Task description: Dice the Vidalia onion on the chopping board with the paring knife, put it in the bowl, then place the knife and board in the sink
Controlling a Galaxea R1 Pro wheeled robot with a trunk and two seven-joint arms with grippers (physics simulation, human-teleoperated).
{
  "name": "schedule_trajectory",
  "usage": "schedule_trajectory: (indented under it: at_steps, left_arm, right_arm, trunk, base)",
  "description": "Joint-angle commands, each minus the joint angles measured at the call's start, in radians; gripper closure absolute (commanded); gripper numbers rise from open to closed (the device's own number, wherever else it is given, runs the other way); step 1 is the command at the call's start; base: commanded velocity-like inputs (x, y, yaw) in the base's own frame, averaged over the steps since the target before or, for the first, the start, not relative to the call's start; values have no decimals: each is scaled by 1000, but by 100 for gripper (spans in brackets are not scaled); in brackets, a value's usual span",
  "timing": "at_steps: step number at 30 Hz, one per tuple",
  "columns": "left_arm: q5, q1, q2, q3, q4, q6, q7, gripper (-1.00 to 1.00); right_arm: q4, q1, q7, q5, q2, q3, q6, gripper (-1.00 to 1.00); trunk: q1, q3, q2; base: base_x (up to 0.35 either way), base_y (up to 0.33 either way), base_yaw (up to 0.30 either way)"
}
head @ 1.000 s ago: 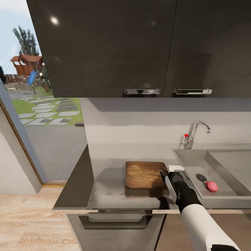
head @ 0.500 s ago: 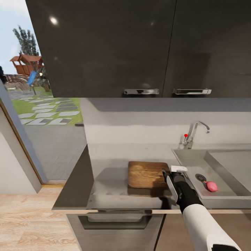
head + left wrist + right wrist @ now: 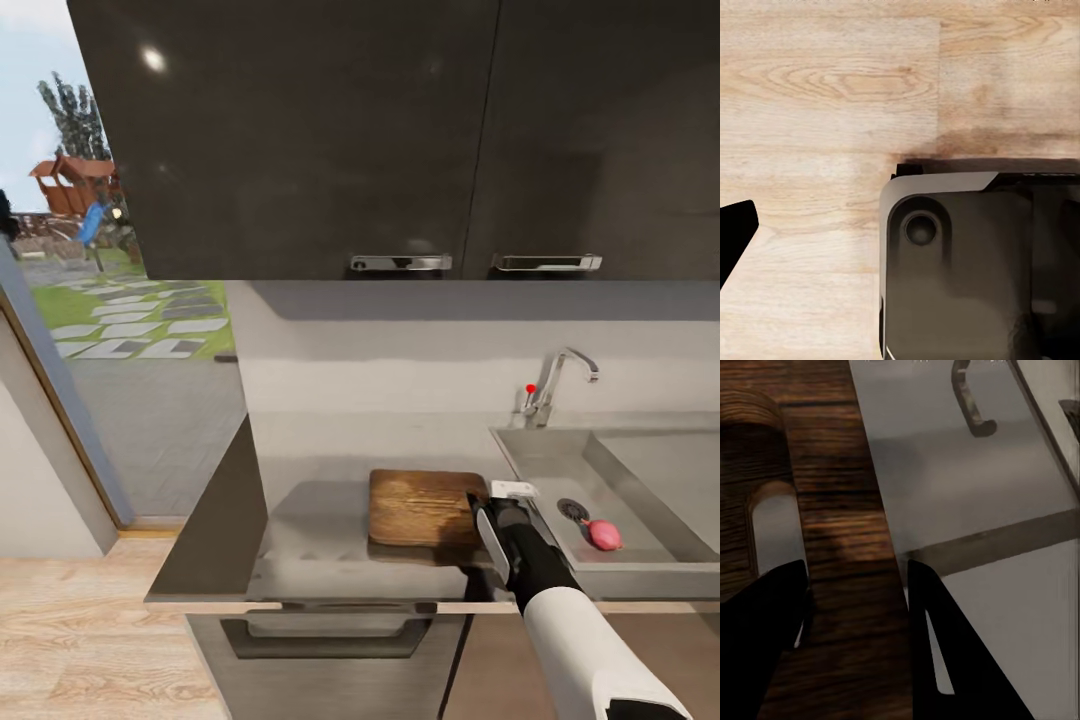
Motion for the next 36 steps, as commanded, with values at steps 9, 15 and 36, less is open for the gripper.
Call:
schedule_trajectory:
  at_steps: [9,15,36]
  left_arm:
    - [1,0,0,1,-1,-1,0,-100]
    - [1,0,0,1,-1,-1,0,-100]
    - [-1,0,0,1,-1,-1,0,-100]
  right_arm:
    - [0,-1,-12,1,0,-3,3,100]
    - [1,-1,-12,1,0,-3,3,100]
    - [36,-1,-12,1,0,0,3,100]
  trunk:
    - [1,-2,-2]
    - [1,-2,-2]
    - [1,-2,-2]
  base:
    - [214,0,0]
    - [102,0,0]
    - [-24,-5,0]
